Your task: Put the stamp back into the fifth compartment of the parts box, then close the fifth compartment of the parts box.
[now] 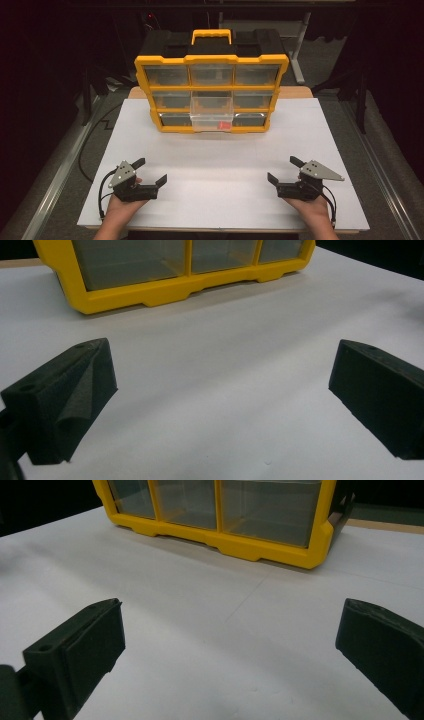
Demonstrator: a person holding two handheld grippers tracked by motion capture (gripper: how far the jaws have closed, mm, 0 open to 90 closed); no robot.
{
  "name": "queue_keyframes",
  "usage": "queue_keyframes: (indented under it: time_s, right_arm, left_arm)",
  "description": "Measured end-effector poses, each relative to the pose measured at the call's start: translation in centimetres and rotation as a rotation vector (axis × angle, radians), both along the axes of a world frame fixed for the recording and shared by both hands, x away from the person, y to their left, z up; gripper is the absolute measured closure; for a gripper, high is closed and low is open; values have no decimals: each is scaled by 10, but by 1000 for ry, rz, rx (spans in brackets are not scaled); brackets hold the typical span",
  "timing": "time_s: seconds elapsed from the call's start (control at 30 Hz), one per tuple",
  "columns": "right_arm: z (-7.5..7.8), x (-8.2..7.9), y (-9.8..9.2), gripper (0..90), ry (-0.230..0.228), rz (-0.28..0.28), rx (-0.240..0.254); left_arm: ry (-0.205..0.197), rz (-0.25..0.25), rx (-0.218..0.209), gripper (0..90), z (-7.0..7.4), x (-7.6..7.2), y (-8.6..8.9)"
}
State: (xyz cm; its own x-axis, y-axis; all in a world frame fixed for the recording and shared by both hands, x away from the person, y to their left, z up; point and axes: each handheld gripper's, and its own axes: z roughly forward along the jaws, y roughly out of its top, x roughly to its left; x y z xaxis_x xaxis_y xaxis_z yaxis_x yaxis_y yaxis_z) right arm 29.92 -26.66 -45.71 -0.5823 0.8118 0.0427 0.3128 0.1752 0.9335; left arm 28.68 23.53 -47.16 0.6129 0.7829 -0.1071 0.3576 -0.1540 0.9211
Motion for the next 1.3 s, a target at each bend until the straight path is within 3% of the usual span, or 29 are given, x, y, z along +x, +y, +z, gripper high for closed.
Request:
queue_keyframes:
  time_s: [0.97, 1.3]
  right_arm:
    - [2, -4, 3, 0, -14, -7, -43]
    - [2, -2, 2, 0, -12, -9, -35]
  left_arm:
    - [-6, 5, -15, 1, 3, 0, -3]
    - [-8, -1, -19, 24, 3, -1, -2]
